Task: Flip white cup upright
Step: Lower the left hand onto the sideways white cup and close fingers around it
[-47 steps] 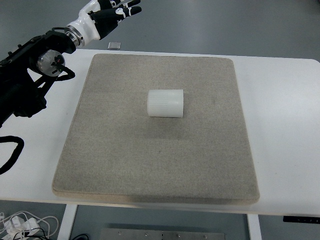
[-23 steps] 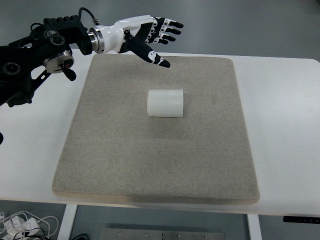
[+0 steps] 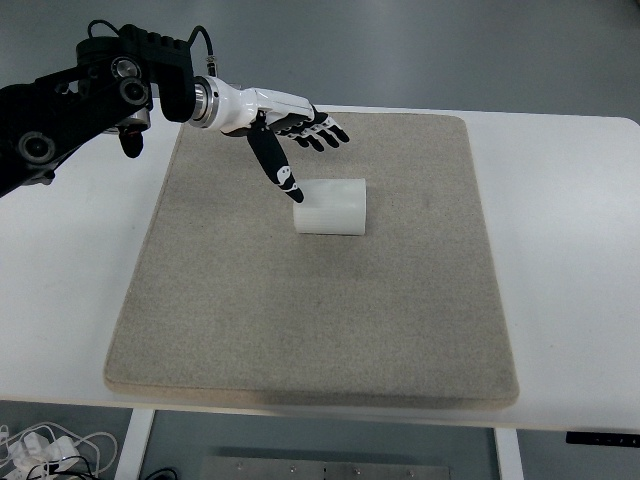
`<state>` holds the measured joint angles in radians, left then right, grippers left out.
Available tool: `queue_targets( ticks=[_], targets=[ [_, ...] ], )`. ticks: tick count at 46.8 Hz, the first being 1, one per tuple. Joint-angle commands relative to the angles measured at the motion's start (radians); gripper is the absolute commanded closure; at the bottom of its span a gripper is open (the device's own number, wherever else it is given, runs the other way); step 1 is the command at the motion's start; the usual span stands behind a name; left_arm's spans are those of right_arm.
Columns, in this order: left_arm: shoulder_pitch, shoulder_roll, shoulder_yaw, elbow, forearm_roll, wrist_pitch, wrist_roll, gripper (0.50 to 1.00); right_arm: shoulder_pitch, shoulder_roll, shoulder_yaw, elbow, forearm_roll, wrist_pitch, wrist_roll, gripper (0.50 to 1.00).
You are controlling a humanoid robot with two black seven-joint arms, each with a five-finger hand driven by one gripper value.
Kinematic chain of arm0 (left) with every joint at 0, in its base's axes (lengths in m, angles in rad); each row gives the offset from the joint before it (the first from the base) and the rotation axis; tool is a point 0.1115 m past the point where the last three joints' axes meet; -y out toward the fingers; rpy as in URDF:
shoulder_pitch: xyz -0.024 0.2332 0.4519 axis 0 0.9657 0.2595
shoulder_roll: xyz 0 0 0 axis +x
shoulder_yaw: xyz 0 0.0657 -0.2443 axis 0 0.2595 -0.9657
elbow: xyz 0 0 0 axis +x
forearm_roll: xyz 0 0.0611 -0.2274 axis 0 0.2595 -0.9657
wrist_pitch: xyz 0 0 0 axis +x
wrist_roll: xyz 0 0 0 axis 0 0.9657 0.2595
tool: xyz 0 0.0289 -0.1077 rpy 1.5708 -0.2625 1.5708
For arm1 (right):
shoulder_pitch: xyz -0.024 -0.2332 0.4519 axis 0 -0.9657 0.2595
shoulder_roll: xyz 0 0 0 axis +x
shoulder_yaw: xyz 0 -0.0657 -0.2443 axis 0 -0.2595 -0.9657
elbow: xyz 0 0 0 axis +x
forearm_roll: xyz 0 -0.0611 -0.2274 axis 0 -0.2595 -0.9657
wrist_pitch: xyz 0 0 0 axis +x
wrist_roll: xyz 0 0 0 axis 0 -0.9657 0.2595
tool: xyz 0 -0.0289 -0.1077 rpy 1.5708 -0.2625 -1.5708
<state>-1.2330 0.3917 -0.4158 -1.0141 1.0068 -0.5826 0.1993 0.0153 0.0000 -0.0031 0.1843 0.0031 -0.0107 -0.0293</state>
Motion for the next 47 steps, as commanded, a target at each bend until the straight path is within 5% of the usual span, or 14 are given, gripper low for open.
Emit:
queue_targets(
  ticks=[1, 47],
  targets=[
    [0.001, -0.008, 0.002, 0.000, 0.019, 0.004, 0.000, 0.512, 0.000, 0.000, 0.000, 0.000, 0.000, 0.000, 0.000, 0.548],
    [0.014, -0.244, 0.048, 0.198, 0.196, 0.055, -0.020, 0.519, 0.000, 0.000, 0.000, 0.000, 0.000, 0.000, 0.000, 0.548]
  ],
)
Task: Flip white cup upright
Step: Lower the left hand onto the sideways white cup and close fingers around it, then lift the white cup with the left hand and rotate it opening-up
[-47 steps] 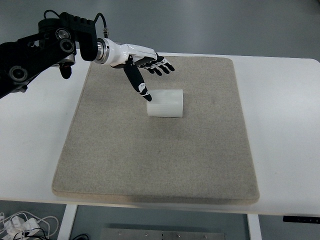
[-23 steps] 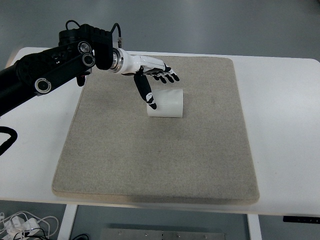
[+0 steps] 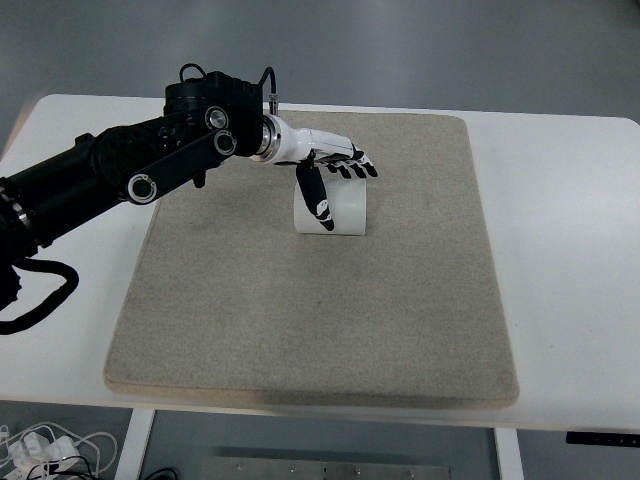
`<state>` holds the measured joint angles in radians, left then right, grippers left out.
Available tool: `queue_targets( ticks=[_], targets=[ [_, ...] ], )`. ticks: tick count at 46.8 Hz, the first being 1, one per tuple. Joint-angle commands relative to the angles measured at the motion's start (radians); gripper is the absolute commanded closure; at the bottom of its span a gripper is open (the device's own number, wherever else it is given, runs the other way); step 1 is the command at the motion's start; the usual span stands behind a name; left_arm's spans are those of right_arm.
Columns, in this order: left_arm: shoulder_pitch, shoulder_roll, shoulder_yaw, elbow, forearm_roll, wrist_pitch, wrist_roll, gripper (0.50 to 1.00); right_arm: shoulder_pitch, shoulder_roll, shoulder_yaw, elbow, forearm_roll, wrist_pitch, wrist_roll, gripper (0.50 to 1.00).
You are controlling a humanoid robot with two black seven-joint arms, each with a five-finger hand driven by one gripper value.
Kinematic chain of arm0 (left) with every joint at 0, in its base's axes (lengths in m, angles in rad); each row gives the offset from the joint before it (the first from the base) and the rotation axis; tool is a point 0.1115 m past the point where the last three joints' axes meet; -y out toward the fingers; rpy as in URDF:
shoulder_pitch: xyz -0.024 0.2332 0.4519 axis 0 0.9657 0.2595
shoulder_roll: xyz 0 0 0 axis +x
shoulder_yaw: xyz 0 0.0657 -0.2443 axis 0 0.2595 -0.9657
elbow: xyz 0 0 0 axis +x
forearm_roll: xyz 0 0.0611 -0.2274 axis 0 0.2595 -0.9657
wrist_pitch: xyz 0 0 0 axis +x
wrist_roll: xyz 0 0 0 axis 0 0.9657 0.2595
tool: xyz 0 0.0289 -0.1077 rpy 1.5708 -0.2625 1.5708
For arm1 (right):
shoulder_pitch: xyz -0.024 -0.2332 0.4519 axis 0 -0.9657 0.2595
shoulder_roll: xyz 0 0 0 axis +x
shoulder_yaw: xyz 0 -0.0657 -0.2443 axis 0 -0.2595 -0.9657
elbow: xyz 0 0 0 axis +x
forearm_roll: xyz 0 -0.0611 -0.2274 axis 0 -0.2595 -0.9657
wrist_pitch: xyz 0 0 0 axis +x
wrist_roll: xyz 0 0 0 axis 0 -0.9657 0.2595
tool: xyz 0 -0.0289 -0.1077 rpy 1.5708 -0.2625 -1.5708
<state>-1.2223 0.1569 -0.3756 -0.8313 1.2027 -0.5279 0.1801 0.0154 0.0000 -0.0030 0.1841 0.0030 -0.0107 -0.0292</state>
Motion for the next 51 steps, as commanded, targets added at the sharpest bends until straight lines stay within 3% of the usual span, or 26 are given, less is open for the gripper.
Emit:
queue_targets(
  ticks=[1, 25, 28, 36, 41, 44, 51],
  targets=[
    [0.003, -0.013, 0.009, 0.018, 0.000, 0.000, -0.001, 0.519, 0.000, 0.000, 0.000, 0.000, 0.000, 0.000, 0.000, 0.548],
    [0.001, -0.017, 0.050, 0.047, -0.002, 0.026, -0.021, 0.546, 0.000, 0.000, 0.000, 0.000, 0.000, 0.000, 0.000, 0.548],
    [0.001, -0.016, 0.050, 0.047, 0.000, 0.026, -0.022, 0.574, 0.000, 0.000, 0.000, 0.000, 0.000, 0.000, 0.000, 0.548],
    [0.000, -0.016, 0.050, 0.046, 0.000, 0.028, -0.022, 0.752, 0.000, 0.000, 0.000, 0.002, 0.000, 0.000, 0.000, 0.548],
    [-0.002, -0.013, 0.049, 0.041, -0.003, 0.029, -0.021, 0.778, 0.000, 0.000, 0.000, 0.000, 0.000, 0.000, 0.000, 0.548],
    [-0.005, -0.013, 0.043, 0.044, -0.006, 0.037, -0.022, 0.833, 0.000, 0.000, 0.000, 0.000, 0.000, 0.000, 0.000, 0.548],
    [-0.008, -0.007, 0.018, 0.049, -0.034, 0.042, -0.031, 0.868, 0.000, 0.000, 0.000, 0.000, 0.000, 0.000, 0.000, 0.548]
  ],
)
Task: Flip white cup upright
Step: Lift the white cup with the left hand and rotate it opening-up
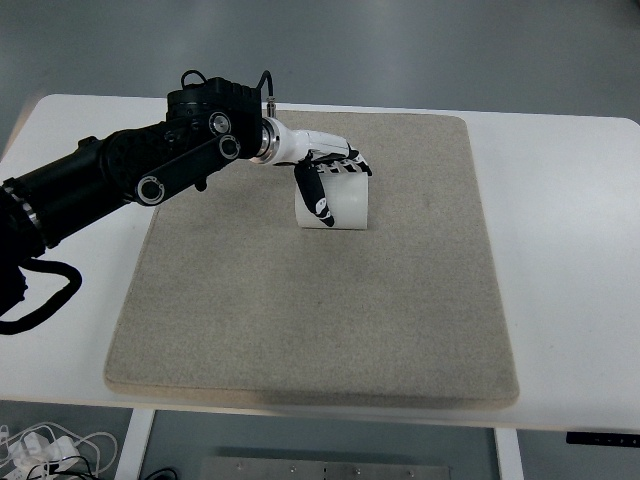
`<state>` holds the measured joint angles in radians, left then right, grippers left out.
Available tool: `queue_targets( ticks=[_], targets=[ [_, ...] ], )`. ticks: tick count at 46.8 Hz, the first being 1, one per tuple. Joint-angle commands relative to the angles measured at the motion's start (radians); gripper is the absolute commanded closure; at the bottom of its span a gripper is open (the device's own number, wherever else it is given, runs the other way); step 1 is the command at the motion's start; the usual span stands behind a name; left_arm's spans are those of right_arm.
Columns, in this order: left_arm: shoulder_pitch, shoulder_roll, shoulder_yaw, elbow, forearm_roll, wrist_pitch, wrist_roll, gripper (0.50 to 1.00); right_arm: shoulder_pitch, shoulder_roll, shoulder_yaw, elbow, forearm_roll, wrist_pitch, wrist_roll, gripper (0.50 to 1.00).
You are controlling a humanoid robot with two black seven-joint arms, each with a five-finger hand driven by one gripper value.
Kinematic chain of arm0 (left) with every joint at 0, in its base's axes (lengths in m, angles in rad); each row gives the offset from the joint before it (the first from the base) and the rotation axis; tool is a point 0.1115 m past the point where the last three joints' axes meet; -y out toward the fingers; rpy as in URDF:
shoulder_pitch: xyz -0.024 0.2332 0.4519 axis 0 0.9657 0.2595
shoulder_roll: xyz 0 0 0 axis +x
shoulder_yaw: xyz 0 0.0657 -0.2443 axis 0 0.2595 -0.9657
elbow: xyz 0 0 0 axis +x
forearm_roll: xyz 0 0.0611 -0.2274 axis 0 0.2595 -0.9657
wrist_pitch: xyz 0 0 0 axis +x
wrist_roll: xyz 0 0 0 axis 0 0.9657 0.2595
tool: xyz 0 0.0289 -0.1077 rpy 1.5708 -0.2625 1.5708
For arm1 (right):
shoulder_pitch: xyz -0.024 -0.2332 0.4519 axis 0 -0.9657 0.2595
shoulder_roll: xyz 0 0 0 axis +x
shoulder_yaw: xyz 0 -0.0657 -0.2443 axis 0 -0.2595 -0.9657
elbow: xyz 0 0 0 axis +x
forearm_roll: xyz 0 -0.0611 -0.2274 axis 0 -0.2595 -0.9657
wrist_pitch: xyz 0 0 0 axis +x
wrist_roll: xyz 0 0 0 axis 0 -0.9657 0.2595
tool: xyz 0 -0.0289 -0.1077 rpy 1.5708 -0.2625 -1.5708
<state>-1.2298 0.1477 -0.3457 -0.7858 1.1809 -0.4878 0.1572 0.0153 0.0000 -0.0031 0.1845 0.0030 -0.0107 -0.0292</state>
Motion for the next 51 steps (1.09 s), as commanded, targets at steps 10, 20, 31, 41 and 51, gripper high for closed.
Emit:
queue_targets(
  ticks=[10, 20, 31, 41, 51],
  targets=[
    [0.006, 0.006, -0.102, 0.083, -0.124, 0.000, -0.033, 0.870, 0.000, 0.000, 0.000, 0.000, 0.000, 0.000, 0.000, 0.548],
    [0.007, 0.016, -0.134, 0.172, -0.335, 0.001, -0.060, 0.874, 0.000, 0.000, 0.000, 0.000, 0.000, 0.000, 0.000, 0.548],
    [0.015, 0.041, -0.134, 0.257, -0.590, -0.008, -0.186, 0.887, 0.000, 0.000, 0.000, 0.000, 0.000, 0.000, 0.000, 0.548],
    [0.064, 0.044, -0.134, 0.312, -0.653, -0.026, -0.364, 0.879, 0.000, 0.000, 0.000, 0.000, 0.000, 0.000, 0.000, 0.548],
    [0.133, 0.052, -0.151, 0.332, -0.701, -0.028, -0.505, 0.883, 0.000, 0.000, 0.000, 0.000, 0.000, 0.000, 0.000, 0.548]
  ],
)
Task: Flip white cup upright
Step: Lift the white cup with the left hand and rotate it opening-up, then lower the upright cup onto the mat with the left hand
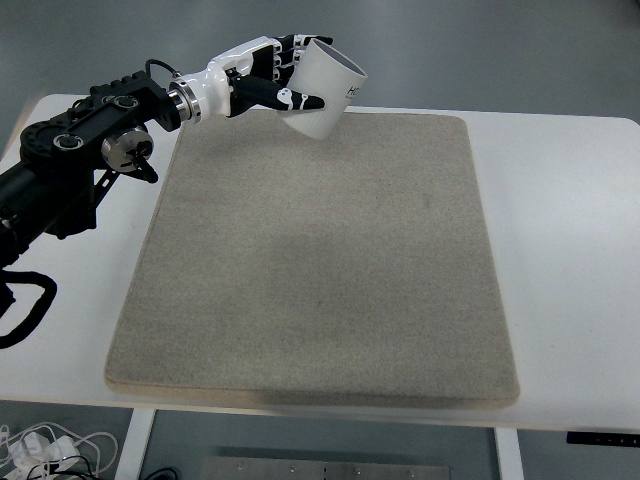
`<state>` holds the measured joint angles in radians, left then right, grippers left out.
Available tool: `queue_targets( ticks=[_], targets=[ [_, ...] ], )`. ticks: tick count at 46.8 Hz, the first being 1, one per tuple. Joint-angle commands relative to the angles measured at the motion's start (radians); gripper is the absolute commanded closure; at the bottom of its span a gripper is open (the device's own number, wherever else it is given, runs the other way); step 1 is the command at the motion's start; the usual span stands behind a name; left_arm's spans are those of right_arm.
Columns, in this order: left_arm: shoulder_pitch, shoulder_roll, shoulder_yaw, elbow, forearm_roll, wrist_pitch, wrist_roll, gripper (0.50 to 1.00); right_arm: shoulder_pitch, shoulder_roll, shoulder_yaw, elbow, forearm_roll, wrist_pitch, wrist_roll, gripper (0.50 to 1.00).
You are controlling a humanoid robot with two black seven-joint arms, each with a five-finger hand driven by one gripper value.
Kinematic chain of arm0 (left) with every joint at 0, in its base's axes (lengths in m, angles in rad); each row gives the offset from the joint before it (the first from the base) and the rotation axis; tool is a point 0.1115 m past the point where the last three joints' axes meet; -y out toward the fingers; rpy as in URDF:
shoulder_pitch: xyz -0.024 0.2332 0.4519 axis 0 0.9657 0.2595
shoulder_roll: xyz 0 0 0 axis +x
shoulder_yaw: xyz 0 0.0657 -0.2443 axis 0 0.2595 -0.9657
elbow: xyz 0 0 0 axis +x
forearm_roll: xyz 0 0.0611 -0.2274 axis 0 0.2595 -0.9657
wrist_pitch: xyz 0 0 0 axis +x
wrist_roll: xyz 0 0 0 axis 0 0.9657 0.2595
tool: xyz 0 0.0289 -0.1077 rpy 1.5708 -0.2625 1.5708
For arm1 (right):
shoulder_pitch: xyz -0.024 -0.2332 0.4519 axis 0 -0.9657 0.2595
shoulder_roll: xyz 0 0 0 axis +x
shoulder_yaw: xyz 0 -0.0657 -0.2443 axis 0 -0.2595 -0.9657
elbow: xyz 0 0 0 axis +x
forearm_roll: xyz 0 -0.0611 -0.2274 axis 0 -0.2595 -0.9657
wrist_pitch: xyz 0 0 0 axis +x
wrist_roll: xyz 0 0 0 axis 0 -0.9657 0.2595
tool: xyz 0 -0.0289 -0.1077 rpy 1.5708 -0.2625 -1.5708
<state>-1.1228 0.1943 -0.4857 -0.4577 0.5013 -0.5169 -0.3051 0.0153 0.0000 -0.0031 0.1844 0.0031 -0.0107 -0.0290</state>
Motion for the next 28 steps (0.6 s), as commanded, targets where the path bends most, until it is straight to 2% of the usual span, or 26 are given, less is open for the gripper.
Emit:
queue_targets(
  ticks=[1, 17, 28],
  targets=[
    [0.035, 0.007, -0.014, 0.004, -0.024, 0.001, -0.055, 0.881, 0.000, 0.000, 0.000, 0.000, 0.000, 0.000, 0.000, 0.548],
    [0.152, 0.005, -0.059, 0.054, -0.035, 0.014, -0.302, 0.877, 0.000, 0.000, 0.000, 0.000, 0.000, 0.000, 0.000, 0.548],
    [0.195, 0.002, -0.040, 0.054, -0.021, 0.083, -0.306, 0.870, 0.000, 0.000, 0.000, 0.000, 0.000, 0.000, 0.000, 0.548]
  ],
)
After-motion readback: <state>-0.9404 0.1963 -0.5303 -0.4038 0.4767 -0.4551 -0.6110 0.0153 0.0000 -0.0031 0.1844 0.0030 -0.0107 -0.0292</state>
